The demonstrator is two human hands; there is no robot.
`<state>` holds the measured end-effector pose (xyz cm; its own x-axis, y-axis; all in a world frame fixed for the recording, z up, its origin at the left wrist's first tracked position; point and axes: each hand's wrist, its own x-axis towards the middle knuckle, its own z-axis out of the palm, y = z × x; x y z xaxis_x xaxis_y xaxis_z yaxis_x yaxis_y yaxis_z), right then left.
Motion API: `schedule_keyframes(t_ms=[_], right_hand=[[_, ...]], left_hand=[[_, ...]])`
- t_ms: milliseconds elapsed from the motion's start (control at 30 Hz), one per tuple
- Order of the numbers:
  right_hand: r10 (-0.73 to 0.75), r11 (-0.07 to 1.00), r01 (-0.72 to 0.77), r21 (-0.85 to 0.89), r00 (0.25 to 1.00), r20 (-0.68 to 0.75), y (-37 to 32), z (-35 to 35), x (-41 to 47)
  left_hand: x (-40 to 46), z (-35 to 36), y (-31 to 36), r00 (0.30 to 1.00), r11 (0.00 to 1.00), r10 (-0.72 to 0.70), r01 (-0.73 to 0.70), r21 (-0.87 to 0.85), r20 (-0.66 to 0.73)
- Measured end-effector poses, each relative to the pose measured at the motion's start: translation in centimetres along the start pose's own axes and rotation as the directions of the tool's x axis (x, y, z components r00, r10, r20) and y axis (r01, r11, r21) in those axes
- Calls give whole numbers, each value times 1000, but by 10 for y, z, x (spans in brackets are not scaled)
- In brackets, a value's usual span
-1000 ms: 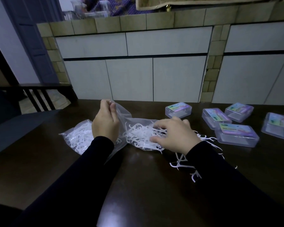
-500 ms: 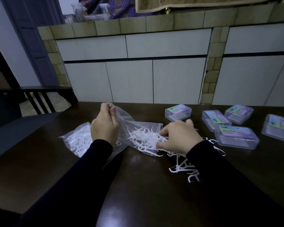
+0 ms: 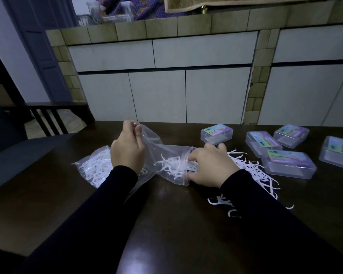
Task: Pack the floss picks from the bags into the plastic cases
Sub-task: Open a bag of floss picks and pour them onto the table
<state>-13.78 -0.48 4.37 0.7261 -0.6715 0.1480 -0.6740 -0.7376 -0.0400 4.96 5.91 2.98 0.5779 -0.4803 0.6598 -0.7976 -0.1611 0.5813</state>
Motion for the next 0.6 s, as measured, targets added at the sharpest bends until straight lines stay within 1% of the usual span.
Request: schedule_keyframes(t_ms=[67, 167, 233, 300, 400, 433, 500, 600], right_hand=[[31, 999, -32, -40, 999, -25, 3, -1, 2], [80, 991, -81, -108, 997, -10, 8, -8, 3], [47, 997, -47, -66, 999, 3, 6, -11, 1], [-41, 999, 41, 13, 999, -2, 1, -10, 0], [-156, 986, 157, 58, 988, -12, -6, 0, 2], [-157, 983, 157, 90, 988, -8, -7, 3, 2], [-115, 985, 111, 129, 993, 29, -6, 4, 1], [-102, 993, 100, 61, 994, 26, -1, 0, 1]], left_hand=[[0, -1, -1, 1000, 1000, -4, 4, 2, -6], [0, -3, 0, 1000, 1000, -7, 7, 2, -15], [0, -3, 1, 1000, 1000, -11, 11, 0, -18], [0, -4, 2, 1000, 1000, -11, 11, 0, -24], [1, -4, 3, 1000, 1000, 0, 0, 2, -30], [1, -3, 3, 1000, 1000, 2, -2, 2, -28], [1, -3, 3, 1000, 1000, 4, -4, 4, -23], [1, -3, 2, 1000, 1000, -3, 3, 9, -27]])
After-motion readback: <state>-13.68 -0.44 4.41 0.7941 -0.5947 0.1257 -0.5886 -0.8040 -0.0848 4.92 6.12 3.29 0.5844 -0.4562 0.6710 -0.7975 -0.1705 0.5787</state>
